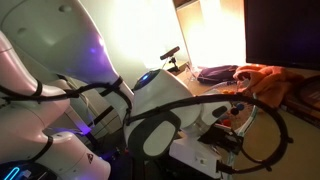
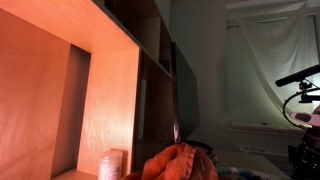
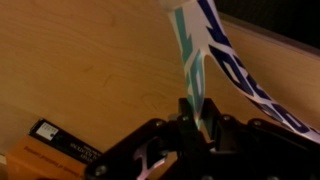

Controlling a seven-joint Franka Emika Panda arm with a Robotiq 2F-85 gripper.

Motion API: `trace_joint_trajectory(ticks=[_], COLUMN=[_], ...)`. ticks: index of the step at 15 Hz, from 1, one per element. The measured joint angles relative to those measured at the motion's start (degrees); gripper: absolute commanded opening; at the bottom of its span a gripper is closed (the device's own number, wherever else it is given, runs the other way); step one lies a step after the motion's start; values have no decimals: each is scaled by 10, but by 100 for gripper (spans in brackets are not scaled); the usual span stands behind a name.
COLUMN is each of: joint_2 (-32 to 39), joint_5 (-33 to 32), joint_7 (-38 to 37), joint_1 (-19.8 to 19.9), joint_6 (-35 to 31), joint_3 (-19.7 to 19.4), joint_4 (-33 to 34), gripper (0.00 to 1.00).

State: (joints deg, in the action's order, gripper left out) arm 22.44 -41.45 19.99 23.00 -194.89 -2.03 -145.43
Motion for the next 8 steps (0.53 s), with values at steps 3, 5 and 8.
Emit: trace_joint_trajectory(ticks=[3,5,8], joint_2=[12,20,27], joint_5=[0,0,5], joint_7=[0,0,0], joint_1=[18,21,2], joint_6=[-5,-5,-1], joint_3=[3,4,4], joint_4=[0,1,10], gripper=[8,8,8])
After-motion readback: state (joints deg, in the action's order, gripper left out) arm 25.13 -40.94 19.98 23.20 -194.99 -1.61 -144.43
